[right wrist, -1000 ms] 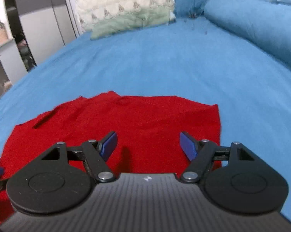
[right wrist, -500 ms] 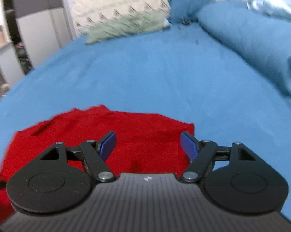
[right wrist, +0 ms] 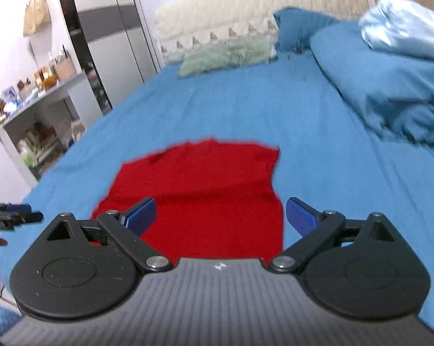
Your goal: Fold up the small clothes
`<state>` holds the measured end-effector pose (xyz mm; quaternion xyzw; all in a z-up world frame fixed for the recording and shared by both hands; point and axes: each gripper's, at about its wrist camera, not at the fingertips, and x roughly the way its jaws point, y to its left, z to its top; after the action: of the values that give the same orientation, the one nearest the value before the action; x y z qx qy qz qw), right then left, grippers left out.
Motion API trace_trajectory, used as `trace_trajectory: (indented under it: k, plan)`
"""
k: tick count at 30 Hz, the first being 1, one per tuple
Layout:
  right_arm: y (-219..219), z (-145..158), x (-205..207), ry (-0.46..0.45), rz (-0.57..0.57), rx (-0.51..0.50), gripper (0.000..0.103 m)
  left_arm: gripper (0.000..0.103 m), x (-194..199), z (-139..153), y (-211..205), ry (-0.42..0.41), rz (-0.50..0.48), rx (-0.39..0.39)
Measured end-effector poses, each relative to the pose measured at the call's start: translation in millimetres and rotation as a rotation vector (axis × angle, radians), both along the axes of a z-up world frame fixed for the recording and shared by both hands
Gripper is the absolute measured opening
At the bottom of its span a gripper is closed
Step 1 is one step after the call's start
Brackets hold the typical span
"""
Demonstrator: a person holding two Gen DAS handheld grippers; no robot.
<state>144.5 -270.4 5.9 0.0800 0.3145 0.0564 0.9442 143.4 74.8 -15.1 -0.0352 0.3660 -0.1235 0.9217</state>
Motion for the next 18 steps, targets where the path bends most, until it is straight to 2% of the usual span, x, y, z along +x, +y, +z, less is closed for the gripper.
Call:
trace_trajectory:
  k: [5,11,14,18]
  plan:
    - [2,-49,-54,0.139,-0.027,-0.006,0.103,0.103,-38,-41,16,0.121,0.062,-0.035]
    - [16,-107,-97,0.221,-0.065,-0.061,0.103,0.099,-65,-86,19,0.185,0.107,0.011]
    - [22,-131,-105,0.246,-0.081,-0.077,0.102,0.089,-66,-108,20,0.218,0.119,0.026]
    - [26,-157,-109,0.271,-0.111,-0.088,0.089,0.074,-69,-128,19,0.238,0.126,0.048]
